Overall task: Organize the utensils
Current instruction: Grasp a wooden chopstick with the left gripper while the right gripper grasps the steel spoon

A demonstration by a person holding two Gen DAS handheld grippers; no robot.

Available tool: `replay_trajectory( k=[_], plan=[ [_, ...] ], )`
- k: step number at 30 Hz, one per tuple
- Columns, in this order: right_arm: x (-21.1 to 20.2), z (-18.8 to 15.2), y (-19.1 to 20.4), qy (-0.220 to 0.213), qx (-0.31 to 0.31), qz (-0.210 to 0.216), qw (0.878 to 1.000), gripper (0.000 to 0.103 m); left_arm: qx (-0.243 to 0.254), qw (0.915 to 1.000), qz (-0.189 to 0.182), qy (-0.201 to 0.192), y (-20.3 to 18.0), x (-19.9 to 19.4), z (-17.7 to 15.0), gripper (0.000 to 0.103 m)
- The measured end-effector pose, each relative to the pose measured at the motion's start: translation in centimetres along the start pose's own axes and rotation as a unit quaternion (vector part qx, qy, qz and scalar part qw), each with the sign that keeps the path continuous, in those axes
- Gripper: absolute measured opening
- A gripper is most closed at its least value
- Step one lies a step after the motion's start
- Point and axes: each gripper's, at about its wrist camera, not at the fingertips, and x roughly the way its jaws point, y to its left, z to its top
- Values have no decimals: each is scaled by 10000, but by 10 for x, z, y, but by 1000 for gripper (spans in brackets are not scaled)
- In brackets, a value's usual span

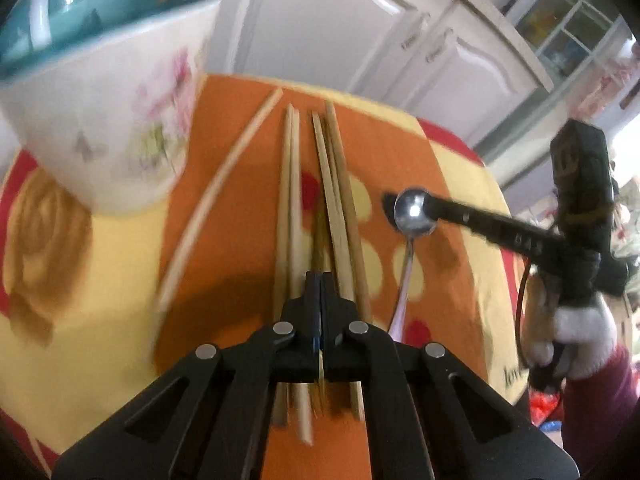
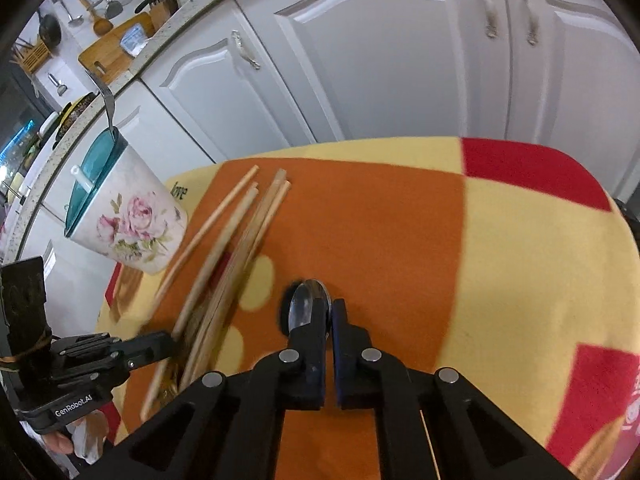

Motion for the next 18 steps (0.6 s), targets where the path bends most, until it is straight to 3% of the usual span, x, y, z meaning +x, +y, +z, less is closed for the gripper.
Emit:
replay_trajectory(
  k=[6, 13, 15, 17, 18],
  plan=[
    [-17, -17, -11, 37, -25, -163, 9999, 2, 90, 9997, -129, 209, -10, -6, -30, 0],
    [-28, -28, -19, 52, -21, -259, 9996, 2, 173, 9998, 43, -34, -24, -15, -9, 1],
    [-28, -28, -21, 44, 29, -246, 9997, 2, 136, 9999, 62, -86, -27, -12, 3, 7],
    [-28, -28, -23, 34, 91, -219, 9997, 2, 138, 9998, 52, -160, -31, -9, 17, 29],
    [-28, -29, -24, 31, 108, -204, 9997, 2, 138, 9997, 63, -181, -35, -5, 27, 34]
  ],
)
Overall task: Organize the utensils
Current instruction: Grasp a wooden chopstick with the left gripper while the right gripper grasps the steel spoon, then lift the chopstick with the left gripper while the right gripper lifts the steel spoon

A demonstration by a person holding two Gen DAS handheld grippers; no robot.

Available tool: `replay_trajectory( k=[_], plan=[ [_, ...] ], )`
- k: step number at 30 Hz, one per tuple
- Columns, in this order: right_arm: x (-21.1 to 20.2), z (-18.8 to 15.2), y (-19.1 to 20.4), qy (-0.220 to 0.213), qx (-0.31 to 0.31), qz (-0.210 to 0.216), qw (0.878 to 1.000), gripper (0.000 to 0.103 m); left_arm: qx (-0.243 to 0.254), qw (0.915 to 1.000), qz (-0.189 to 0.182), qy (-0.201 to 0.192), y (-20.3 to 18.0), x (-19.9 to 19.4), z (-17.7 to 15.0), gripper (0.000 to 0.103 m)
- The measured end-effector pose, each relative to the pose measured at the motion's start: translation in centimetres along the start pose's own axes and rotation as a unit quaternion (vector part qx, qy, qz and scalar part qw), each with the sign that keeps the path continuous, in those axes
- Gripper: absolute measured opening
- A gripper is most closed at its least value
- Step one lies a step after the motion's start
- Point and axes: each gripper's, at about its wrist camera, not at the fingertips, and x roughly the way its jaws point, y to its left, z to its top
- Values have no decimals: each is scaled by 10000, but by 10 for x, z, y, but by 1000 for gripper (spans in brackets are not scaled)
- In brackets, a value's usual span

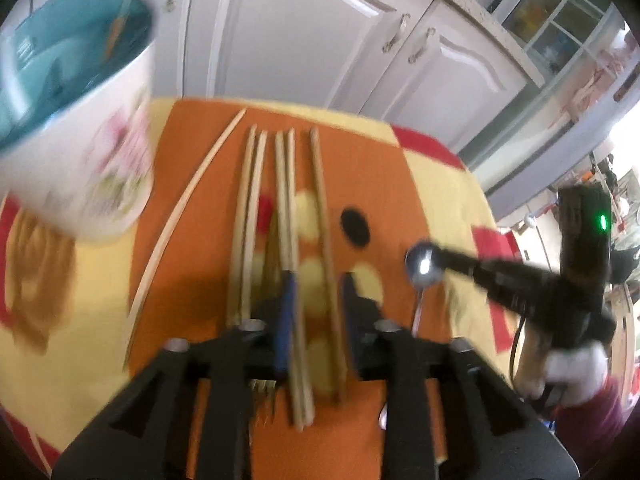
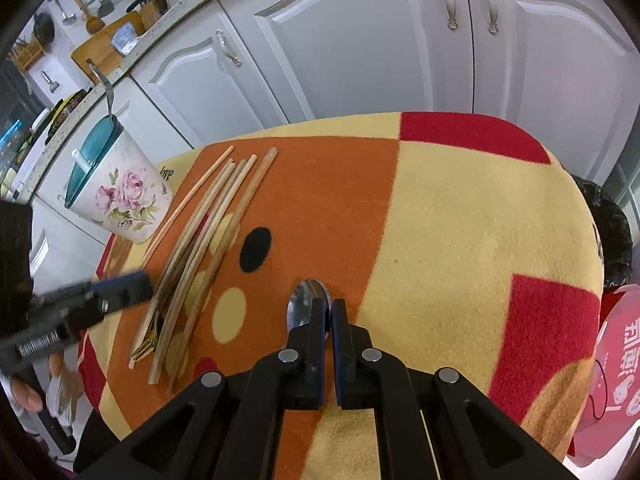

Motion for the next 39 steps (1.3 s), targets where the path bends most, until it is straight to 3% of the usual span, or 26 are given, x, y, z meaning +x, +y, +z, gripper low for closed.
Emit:
replay_trajectory(
  k=[6, 10, 16, 21, 22, 24, 25, 33, 39],
  plan=[
    [-1, -1, -9, -45, 174, 93, 9998, 2, 114, 9996, 239, -23, -22, 32, 47, 36],
    [-1, -2, -15, -68, 296, 212, 9993, 2, 232, 9987, 405, 182, -33, 64, 73, 33],
    [0, -3, -23, -55, 338, 347, 9988, 2, 453, 9917, 1082, 524, -38, 105, 93, 29],
    [2, -2, -32, -61, 489, 453, 9978, 3, 663, 9884, 1236, 575, -43, 117, 100, 29],
    [3, -2, -33, -69, 526, 479, 9974, 3, 686, 9886, 1208, 588, -44, 118, 100, 29],
    [3, -3, -32, -102, 553, 494, 9972, 3, 759, 9887, 1129, 635, -46, 120, 102, 9],
    [3, -4, -31, -121, 555, 494, 9972, 4, 762, 9895, 1024, 684, -45, 120, 103, 6],
    [-18, -6, -24, -306, 436, 335, 9980, 2, 570, 9966, 388, 448, -36, 82, 89, 6],
    [-38, -3, -21, -434, 281, 233, 9984, 2, 609, 9979, 116, 168, -38, 44, 75, 6]
  ],
)
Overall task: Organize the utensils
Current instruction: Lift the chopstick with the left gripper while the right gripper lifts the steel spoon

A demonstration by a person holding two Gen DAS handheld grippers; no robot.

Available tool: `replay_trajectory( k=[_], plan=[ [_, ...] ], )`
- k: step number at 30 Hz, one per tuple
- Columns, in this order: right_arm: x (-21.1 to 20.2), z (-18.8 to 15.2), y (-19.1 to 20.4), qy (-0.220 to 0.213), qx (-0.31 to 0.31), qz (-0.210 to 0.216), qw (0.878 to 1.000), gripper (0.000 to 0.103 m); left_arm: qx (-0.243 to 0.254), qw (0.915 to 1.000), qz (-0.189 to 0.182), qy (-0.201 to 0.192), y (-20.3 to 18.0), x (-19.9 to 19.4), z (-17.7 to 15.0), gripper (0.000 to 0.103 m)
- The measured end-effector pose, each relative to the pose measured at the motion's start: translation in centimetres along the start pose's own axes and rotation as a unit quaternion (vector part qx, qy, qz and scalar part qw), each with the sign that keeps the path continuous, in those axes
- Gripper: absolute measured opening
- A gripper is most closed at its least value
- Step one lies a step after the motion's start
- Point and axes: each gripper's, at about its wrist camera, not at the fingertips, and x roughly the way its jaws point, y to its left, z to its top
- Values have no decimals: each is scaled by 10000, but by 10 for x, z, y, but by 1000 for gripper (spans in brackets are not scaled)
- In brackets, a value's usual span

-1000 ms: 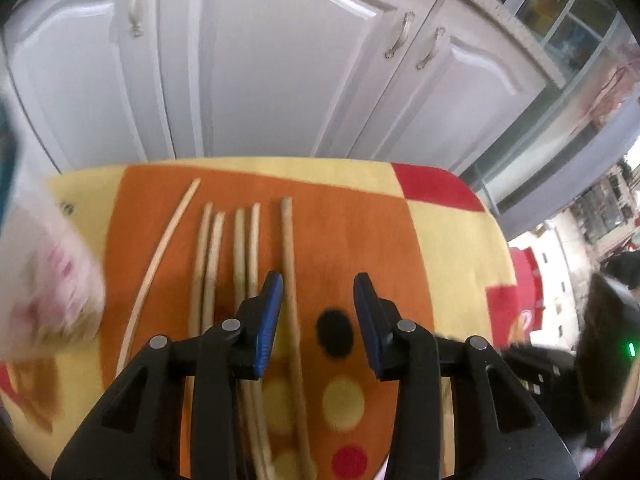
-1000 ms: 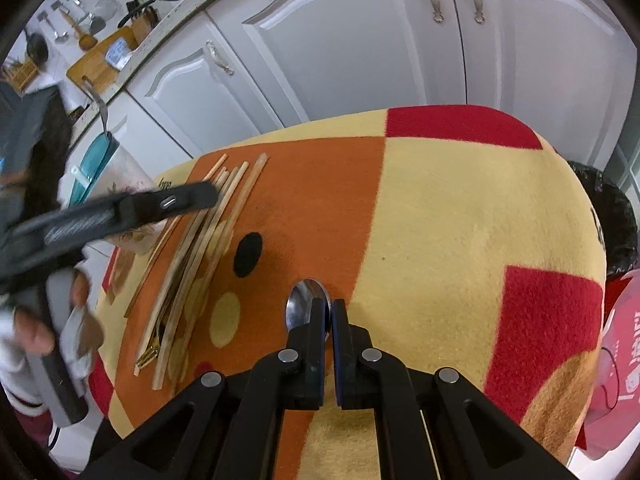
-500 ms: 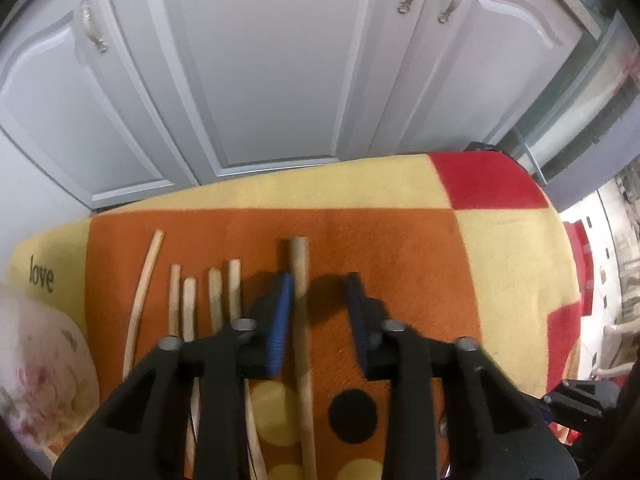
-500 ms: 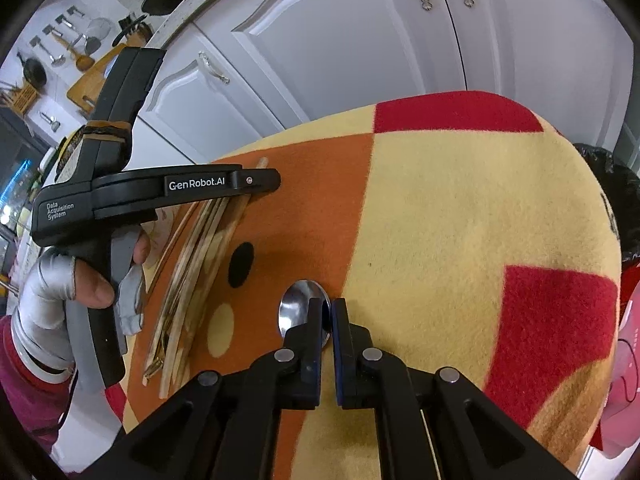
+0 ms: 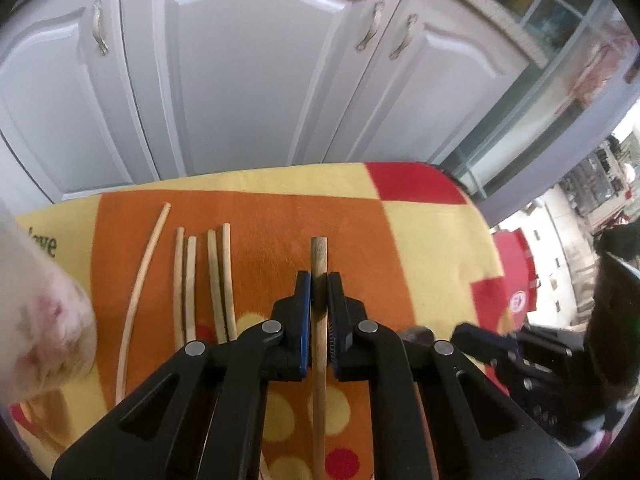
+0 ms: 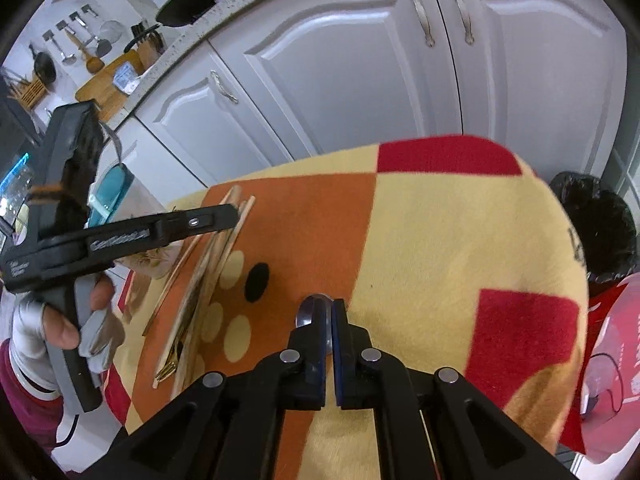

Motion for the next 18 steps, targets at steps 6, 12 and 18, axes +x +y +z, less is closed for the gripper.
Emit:
replay_trajectory(
  k=[6, 12, 18],
  plan=[
    [8, 4, -12, -20, 332, -77, 9994, 24, -36, 9999, -85, -79, -1, -16, -12, 6],
    [42, 2, -5, 346, 195, 69, 9992, 15, -124, 9996, -190, -173, 2, -25, -21, 6],
    [17, 3, 15, -15, -161, -42, 9999, 3, -188, 9985, -352, -386, 3, -50, -29, 6]
  ],
)
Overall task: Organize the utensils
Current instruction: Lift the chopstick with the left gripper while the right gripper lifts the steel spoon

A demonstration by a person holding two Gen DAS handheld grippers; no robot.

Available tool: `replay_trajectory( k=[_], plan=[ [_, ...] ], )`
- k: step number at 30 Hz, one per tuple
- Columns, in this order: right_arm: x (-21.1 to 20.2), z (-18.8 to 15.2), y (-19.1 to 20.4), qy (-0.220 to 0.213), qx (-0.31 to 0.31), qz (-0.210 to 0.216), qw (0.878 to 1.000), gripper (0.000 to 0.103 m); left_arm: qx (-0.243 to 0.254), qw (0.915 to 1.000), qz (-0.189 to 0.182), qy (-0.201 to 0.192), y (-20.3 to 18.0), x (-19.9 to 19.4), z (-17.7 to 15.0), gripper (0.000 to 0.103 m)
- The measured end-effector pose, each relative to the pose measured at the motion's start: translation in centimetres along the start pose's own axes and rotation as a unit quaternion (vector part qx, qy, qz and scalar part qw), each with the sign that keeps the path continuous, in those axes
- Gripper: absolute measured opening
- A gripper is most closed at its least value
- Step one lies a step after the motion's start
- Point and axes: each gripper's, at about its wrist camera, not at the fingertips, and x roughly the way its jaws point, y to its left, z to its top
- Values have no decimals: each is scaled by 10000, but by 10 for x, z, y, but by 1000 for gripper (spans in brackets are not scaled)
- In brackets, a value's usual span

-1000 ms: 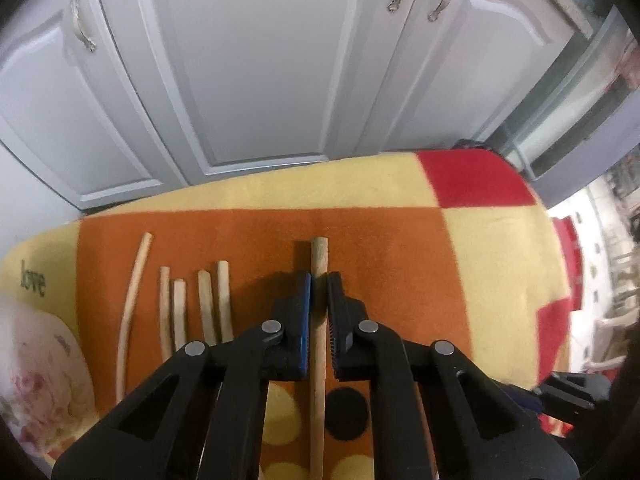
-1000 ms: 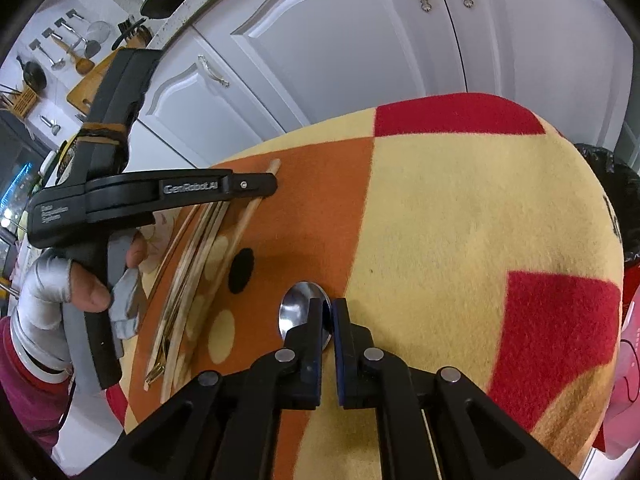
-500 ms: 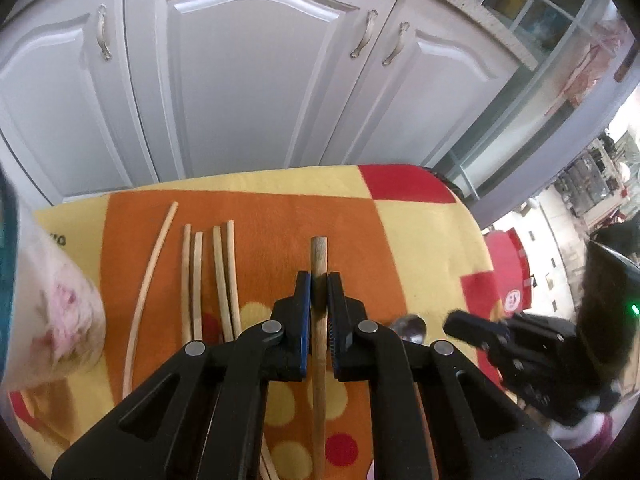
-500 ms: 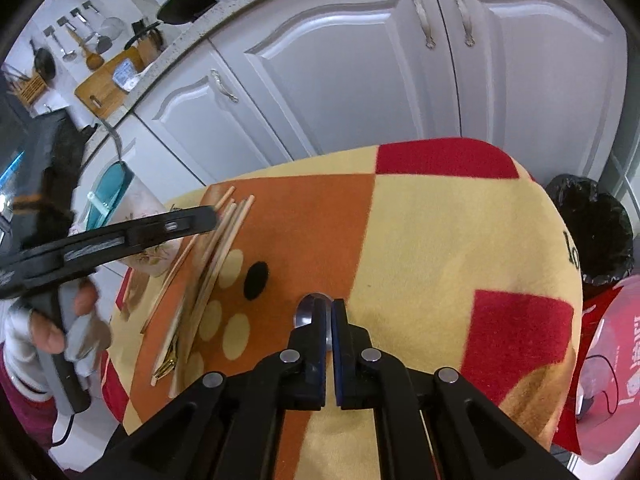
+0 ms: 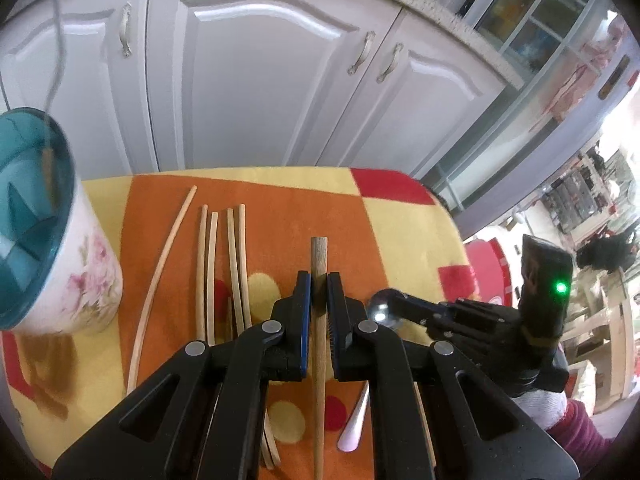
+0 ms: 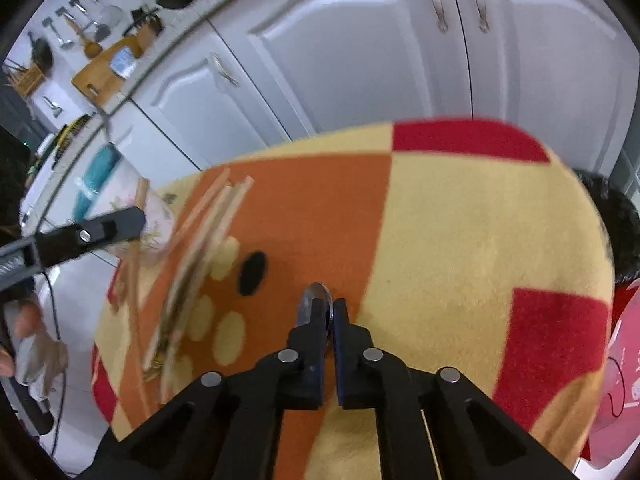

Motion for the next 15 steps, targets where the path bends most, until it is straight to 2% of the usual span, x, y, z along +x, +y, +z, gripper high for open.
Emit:
replay_trajectory(
  k=[8, 15],
  plan=[
    [-43, 12, 21, -348, -273, -85, 9990, 2, -86, 9984, -212, -522, 6, -55, -12, 6],
    [-68, 26, 58, -647, -640, -77, 9958, 2, -72, 9956, -292, -887, 14, -105, -26, 6]
  ],
)
